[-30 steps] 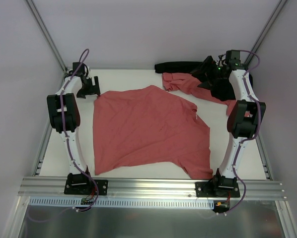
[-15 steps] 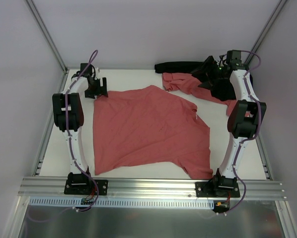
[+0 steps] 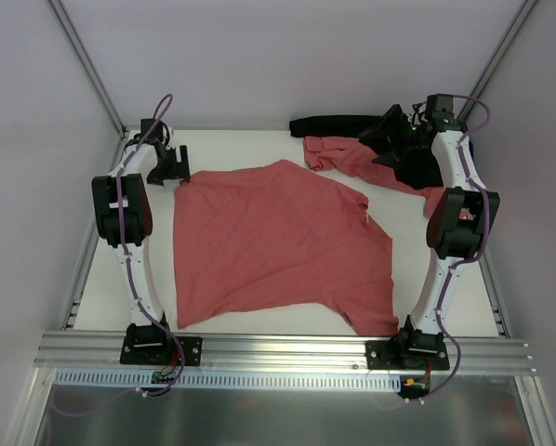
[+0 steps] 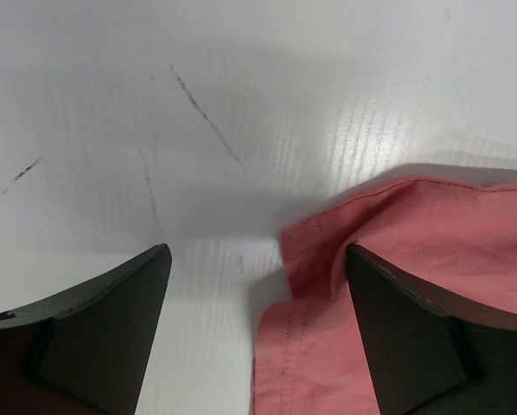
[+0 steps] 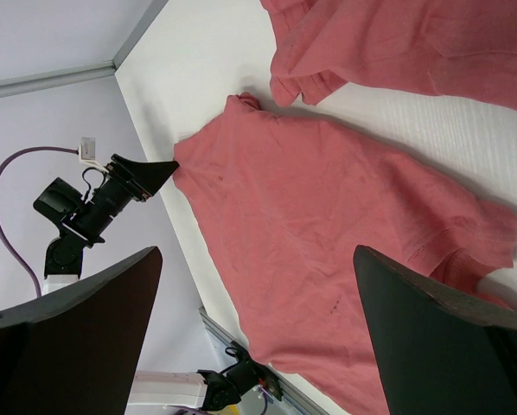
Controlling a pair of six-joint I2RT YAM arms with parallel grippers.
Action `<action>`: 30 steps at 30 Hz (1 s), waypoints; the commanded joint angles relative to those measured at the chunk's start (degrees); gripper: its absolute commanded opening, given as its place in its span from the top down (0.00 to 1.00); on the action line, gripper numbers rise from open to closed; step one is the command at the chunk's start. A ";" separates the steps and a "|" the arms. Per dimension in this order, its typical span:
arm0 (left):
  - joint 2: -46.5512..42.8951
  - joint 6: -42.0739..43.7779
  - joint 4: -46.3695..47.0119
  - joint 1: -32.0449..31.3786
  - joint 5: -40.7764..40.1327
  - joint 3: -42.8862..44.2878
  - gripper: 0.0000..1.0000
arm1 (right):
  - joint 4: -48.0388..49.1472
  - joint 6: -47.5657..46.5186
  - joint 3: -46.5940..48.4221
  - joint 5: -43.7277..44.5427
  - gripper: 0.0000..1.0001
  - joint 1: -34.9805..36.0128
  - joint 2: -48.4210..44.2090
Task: Fold and stack the t-shirts
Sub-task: Flatten out the tshirt
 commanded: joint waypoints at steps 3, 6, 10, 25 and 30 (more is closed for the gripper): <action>-3.41 0.71 -0.51 1.68 -1.71 3.13 0.16 | 0.07 0.55 1.03 -2.16 0.01 -0.39 -2.95; -3.77 0.70 -0.60 2.56 -1.35 3.92 0.16 | 0.07 0.46 1.03 -2.07 0.01 -0.39 -2.95; -4.47 0.53 -0.51 3.27 -0.56 4.71 0.16 | 0.07 0.55 1.03 -1.98 0.01 -0.39 -2.94; -3.33 -0.61 -0.33 3.18 1.11 2.95 0.17 | 0.51 1.25 1.47 -2.60 0.01 -0.30 -3.03; -3.06 -0.61 -0.42 2.48 0.58 1.90 0.18 | 0.77 1.43 1.47 -2.68 0.00 -0.30 -3.03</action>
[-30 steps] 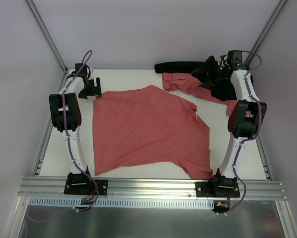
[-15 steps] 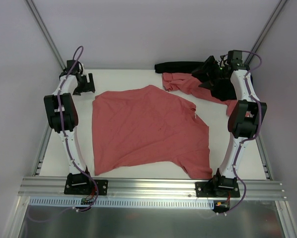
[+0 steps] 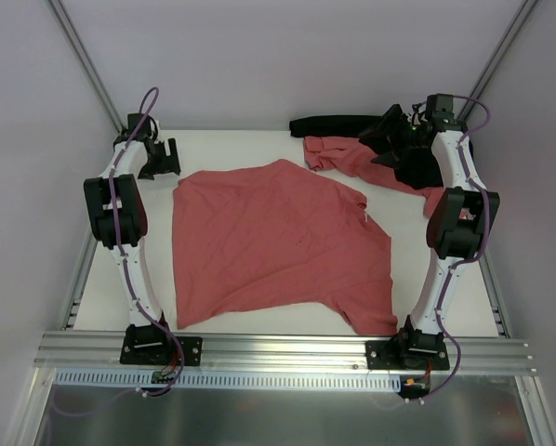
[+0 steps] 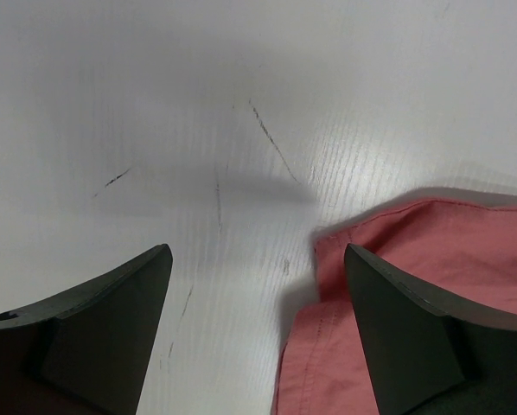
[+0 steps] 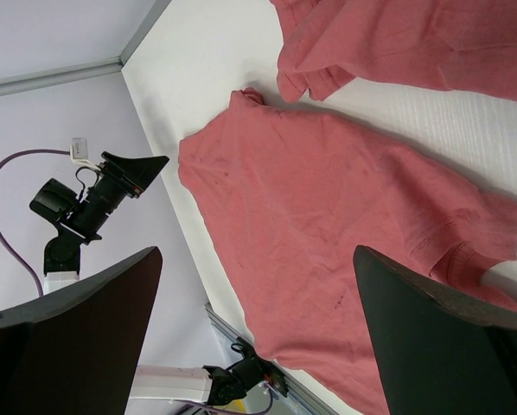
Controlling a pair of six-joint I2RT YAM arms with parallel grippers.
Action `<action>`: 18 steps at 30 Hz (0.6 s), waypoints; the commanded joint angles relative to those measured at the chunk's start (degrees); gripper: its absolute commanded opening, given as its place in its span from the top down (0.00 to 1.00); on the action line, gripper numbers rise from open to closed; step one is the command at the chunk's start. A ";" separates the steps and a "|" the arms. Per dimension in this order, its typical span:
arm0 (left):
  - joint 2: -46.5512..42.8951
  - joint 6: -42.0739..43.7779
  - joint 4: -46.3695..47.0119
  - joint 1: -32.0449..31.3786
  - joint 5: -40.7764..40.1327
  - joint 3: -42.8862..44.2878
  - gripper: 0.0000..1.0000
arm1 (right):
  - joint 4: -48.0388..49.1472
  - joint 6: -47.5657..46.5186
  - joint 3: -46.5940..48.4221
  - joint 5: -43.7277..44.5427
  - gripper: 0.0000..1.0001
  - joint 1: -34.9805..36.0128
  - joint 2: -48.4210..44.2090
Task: Fold and stack the t-shirts
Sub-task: Flatten out the tshirt
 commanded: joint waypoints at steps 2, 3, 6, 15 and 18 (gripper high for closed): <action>-2.41 -0.22 -0.36 -0.67 -0.12 -1.12 0.18 | 0.64 0.86 1.47 -1.81 0.01 -0.39 -3.03; -2.49 -0.13 -0.53 -0.67 -0.21 -1.21 0.18 | 0.73 0.86 1.47 -1.81 0.01 -0.39 -3.03; -2.67 -0.04 -0.62 -0.75 -0.30 -1.65 0.18 | 0.91 0.95 1.47 -1.81 0.00 -0.39 -2.86; -2.32 0.22 -1.50 -1.89 -1.35 -2.88 0.18 | 1.43 1.39 1.39 -2.25 0.01 -0.39 -2.86; -1.97 0.13 -1.50 -2.60 -1.44 -3.05 0.18 | 1.61 1.65 1.39 -2.34 0.01 -0.39 -2.86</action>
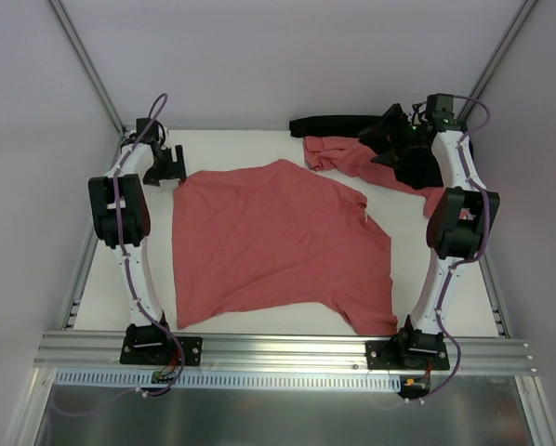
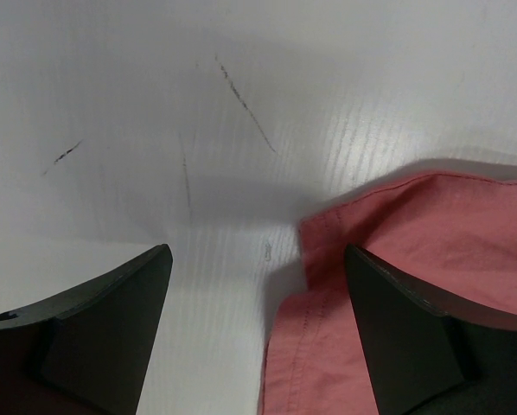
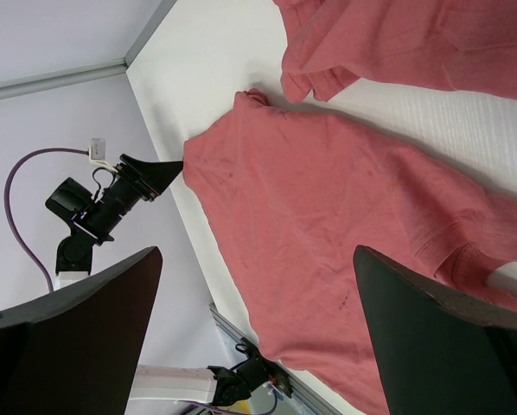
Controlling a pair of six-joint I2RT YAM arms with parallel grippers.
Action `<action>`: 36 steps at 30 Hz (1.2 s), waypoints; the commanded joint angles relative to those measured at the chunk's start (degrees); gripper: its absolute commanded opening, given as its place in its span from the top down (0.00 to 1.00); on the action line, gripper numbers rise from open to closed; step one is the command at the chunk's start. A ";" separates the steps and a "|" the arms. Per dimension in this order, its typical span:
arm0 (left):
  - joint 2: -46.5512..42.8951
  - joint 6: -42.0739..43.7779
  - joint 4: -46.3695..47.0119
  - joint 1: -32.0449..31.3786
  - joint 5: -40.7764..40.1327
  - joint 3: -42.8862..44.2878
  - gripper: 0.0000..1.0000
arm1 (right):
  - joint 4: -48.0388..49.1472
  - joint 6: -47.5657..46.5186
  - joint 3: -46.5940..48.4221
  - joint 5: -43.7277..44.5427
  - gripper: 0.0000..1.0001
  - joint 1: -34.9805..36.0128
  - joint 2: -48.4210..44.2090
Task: Fold and stack the t-shirts
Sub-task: Flatten out the tshirt
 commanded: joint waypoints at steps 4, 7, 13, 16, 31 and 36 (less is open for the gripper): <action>-1.27 0.02 -0.63 -2.30 -1.02 -0.21 0.18 | 1.44 0.95 1.47 -2.25 0.01 -0.48 -2.86; -0.74 -0.07 -0.54 -2.92 -1.11 -0.21 0.18 | 1.61 1.13 1.47 -2.51 0.01 -0.65 -2.86; -0.03 -0.42 -0.63 -3.53 -1.11 -0.39 0.18 | 1.70 1.48 1.39 -2.60 0.01 -1.09 -3.03; 0.23 -0.42 -0.71 -3.62 -0.76 -0.48 0.25 | 2.14 1.75 1.39 -2.69 0.00 -1.18 -3.03; 1.46 -1.38 -0.89 -4.32 -0.41 -0.04 0.52 | 2.75 2.45 1.12 -3.39 0.01 -1.53 -3.30; 2.16 -1.65 -0.80 -5.11 -0.41 0.49 0.52 | 2.84 2.62 0.95 -3.66 0.00 -1.62 -3.65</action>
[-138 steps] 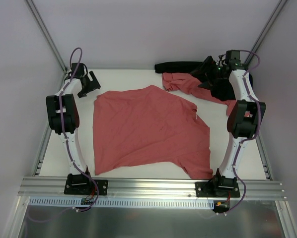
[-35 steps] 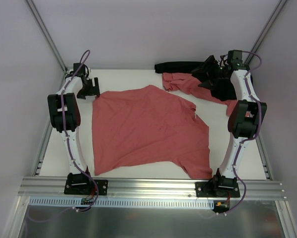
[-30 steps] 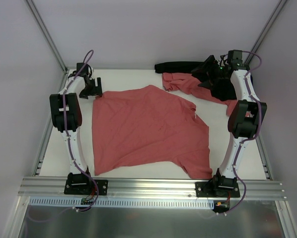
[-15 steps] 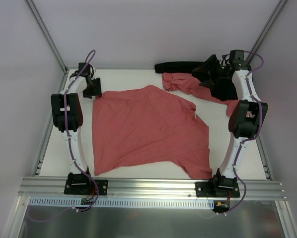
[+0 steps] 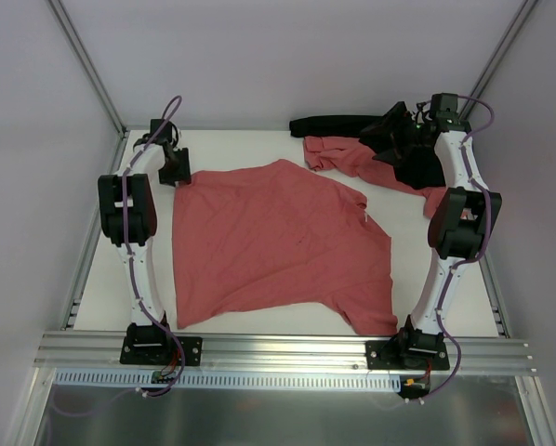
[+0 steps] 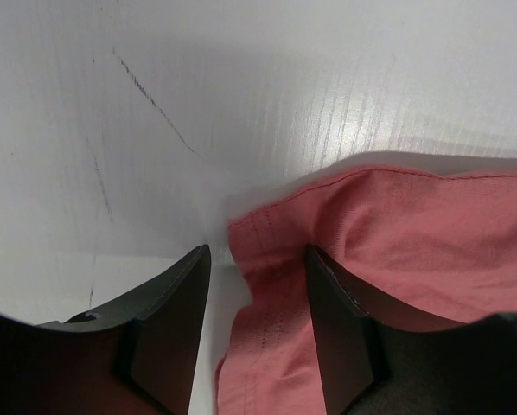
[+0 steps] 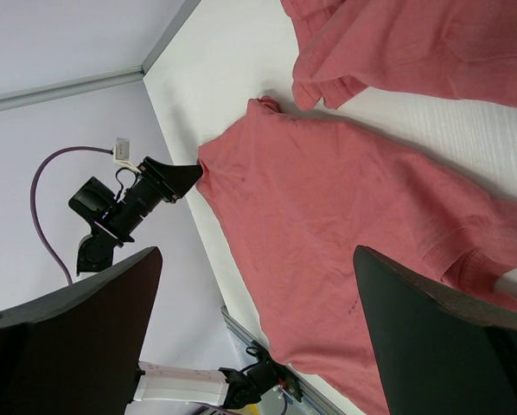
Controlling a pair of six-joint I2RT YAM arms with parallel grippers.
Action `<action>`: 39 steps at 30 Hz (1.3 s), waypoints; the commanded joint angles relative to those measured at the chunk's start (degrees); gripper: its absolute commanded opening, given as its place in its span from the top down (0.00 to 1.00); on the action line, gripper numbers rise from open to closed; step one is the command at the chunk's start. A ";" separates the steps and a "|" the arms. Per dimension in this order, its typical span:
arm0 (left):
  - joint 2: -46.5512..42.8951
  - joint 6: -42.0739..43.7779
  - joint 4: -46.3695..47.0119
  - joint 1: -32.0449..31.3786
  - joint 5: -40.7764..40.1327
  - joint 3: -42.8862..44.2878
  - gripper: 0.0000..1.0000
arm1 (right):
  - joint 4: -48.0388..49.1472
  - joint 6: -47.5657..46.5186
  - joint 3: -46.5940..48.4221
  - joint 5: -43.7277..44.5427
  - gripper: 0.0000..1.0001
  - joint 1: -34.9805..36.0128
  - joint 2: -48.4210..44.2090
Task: Fold and stack the t-shirts
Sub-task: Flatten out the tshirt
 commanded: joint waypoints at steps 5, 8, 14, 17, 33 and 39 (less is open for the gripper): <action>1.68 -0.86 -0.67 -1.64 0.48 1.37 0.53 | 1.38 1.23 0.16 -2.41 0.00 -0.68 -4.26; 2.04 -0.95 -0.67 -1.82 0.49 1.72 0.58 | 1.47 1.23 -0.20 -2.50 0.01 -0.68 -4.44; 2.30 -1.04 -0.50 -1.91 -0.13 2.07 0.85 | 1.64 1.40 -0.46 -2.68 0.00 -0.68 -4.79; 2.39 -1.30 -0.67 -1.99 -1.79 2.69 0.98 | 1.64 1.14 -0.98 -2.77 0.00 -0.68 -5.05; -1.65 -0.07 -1.99 -1.99 -12.60 5.41 1.00 | 0.59 -2.11 -4.06 0.13 0.00 1.25 1.97; -2.71 -0.60 -2.08 -2.17 -13.22 6.73 1.00 | 1.29 -1.94 -4.77 0.49 0.01 2.31 5.93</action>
